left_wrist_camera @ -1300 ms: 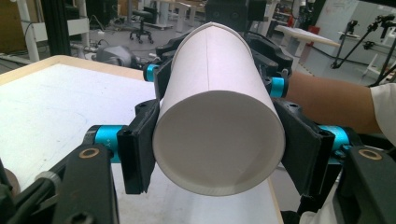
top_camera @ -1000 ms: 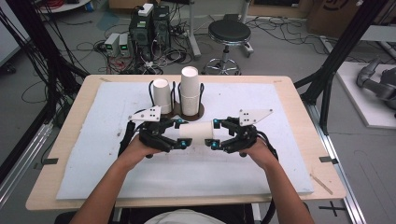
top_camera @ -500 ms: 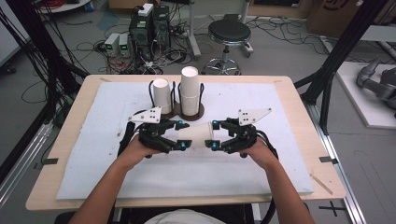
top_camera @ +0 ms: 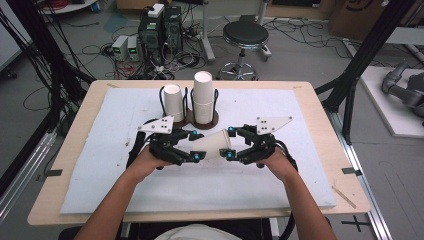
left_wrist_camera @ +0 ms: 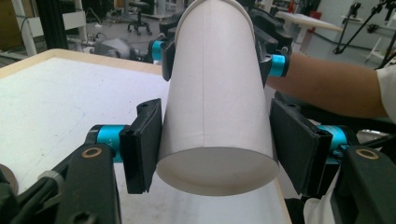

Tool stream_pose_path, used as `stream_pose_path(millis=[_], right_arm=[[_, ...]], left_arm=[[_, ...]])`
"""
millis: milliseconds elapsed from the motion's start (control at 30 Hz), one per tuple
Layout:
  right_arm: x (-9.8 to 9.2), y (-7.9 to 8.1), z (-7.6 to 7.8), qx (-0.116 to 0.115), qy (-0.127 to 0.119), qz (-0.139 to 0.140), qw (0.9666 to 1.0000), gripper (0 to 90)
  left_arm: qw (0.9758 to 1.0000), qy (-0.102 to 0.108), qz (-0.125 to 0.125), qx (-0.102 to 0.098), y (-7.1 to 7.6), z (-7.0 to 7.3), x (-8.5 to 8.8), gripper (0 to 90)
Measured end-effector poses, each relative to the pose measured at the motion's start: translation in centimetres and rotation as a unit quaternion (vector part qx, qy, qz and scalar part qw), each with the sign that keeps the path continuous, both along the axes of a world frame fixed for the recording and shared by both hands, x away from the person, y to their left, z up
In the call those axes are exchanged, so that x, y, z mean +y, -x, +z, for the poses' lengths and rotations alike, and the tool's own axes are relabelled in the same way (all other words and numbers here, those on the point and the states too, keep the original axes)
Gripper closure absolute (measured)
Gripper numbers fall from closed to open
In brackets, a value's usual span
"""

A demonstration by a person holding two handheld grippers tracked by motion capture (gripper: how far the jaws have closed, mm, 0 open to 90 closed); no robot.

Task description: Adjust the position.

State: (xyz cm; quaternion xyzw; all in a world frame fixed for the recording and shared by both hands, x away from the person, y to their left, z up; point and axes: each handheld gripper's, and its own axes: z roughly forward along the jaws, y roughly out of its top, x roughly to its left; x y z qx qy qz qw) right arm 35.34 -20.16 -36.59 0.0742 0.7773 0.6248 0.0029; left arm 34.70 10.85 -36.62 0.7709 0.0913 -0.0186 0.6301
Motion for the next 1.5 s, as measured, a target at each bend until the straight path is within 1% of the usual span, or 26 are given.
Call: stream_pose_path(millis=[33,100,133,167,267,333,433,467,533,567,600,633,700,800,833,867,1000,1033,1100,1167,1200,1267,1300,1367,1433,1500], right_arm=[[0.0,0.0,0.0,0.001,0.002,0.002,1.0,34.6],[0.0,0.0,0.0,-0.001,0.004,0.006,1.0,36.8],[0.0,0.0,0.1,-0.004,0.009,0.001,1.0,36.8],[0.0,0.0,0.0,-0.001,0.012,0.001,0.9999,36.8],[0.1,0.0,0.0,0.001,0.018,0.002,0.9998,37.7],[0.2,0.0,0.1,0.001,0.02,0.005,0.9998,38.4],[0.2,0.1,0.3,0.005,0.014,0.009,0.9999,38.6],[0.2,0.1,0.3,0.006,0.012,0.008,0.9999,37.7],[0.2,0.0,0.2,0.019,0.009,0.007,0.9997,30.7],[0.3,0.0,0.1,0.025,0.005,-0.001,0.9997,27.2],[0.4,0.0,0.1,0.026,0.003,-0.011,0.9996,21.1],[0.5,0.0,0.0,0.029,-0.001,-0.018,0.9994,17.6],[0.6,0.0,0.0,0.034,-0.005,-0.016,0.9993,17.6],[0.7,0.1,0.0,0.03,-0.006,-0.015,0.9994,17.7],[0.7,0.1,0.0,0.029,-0.005,-0.015,0.9995,18.7],[0.7,0.1,0.0,0.025,-0.005,-0.013,0.9996,25.9],[0.6,0.1,0.2,0.01,-0.005,-0.005,0.9999,30.2],[0.5,0.2,0.2,0.008,-0.004,-0.002,1.0,31.6],[0.4,0.1,0.2,0.009,-0.005,0.004,0.9999,34.5],[0.3,0.2,0.2,0.009,0.0,0.005,0.9999,35.8],[0.3,0.1,0.2,0.008,0.002,0.003,1.0,35.8],[0.2,0.1,0.2,0.01,0.002,0.002,0.9999,36.3],[0.2,0.1,0.3,0.011,0.001,0.004,0.9999,36.6],[0.2,0.1,0.3,0.013,-0.002,0.008,0.9999,37.0],[0.3,0.1,0.4,0.011,-0.001,0.008,0.9999,37.2],[0.4,0.1,0.4,0.015,-0.002,0.013,0.9998,37.1]], left_arm=[[1.0,-0.003,0.007,-0.002,0.0,0.0,0.0,35.7],[0.9997,-0.006,0.023,-0.004,0.0,0.1,0.1,31.1],[0.9995,-0.009,0.03,-0.008,0.0,0.1,0.1,29.3],[0.9994,-0.012,0.031,-0.01,0.0,0.1,0.1,29.2],[0.9995,-0.025,0.016,-0.009,0.1,-0.1,-0.1,34.1],[0.9994,-0.033,0.008,-0.004,0.1,-0.2,-0.2,34.9],[0.9993,-0.036,0.003,-0.007,0.1,-0.2,-0.3,36.1],[0.9994,-0.034,0.003,-0.005,0.2,-0.2,-0.3,36.3],[0.9995,-0.03,0.001,-0.007,0.2,-0.2,-0.3,36.1],[0.9996,-0.027,0.002,-0.01,0.2,-0.1,-0.3,36.2],[0.9997,-0.023,0.003,-0.01,0.2,-0.1,-0.3,36.2],[0.9997,-0.02,0.003,-0.011,0.2,0.0,-0.2,36.2],[0.9998,-0.016,0.005,-0.012,0.2,0.0,-0.2,36.2],[0.9999,-0.007,0.003,-0.01,0.1,0.0,-0.1,36.2],[0.9999,-0.008,0.001,-0.01,0.1,0.0,-0.1,36.2],[0.9999,-0.011,0.001,-0.011,0.1,0.0,-0.1,36.2],[0.9998,-0.019,-0.003,-0.006,0.2,-0.2,-0.4,36.6],[0.9997,-0.024,-0.005,-0.005,0.2,-0.2,-0.5,36.6],[0.9995,-0.03,0.003,-0.002,0.2,-0.2,-0.6,35.8],[0.9995,-0.026,0.015,0.008,0.2,-0.2,-0.7,32.6],[0.9995,-0.025,0.018,0.01,0.2,-0.2,-0.7,29.2],[0.9993,-0.03,0.02,0.007,0.1,-0.3,-0.7,27.6],[0.9992,-0.032,0.02,0.01,0.1,-0.3,-0.8,27.5],[0.9992,-0.038,0.014,0.008,0.1,-0.4,-0.9,27.7],[0.999,-0.044,0.001,0.005,0.3,-0.5,-1.1,33.0],[0.9986,-0.052,-0.008,-0.002,0.3,-0.6,-1.2,34.8]])
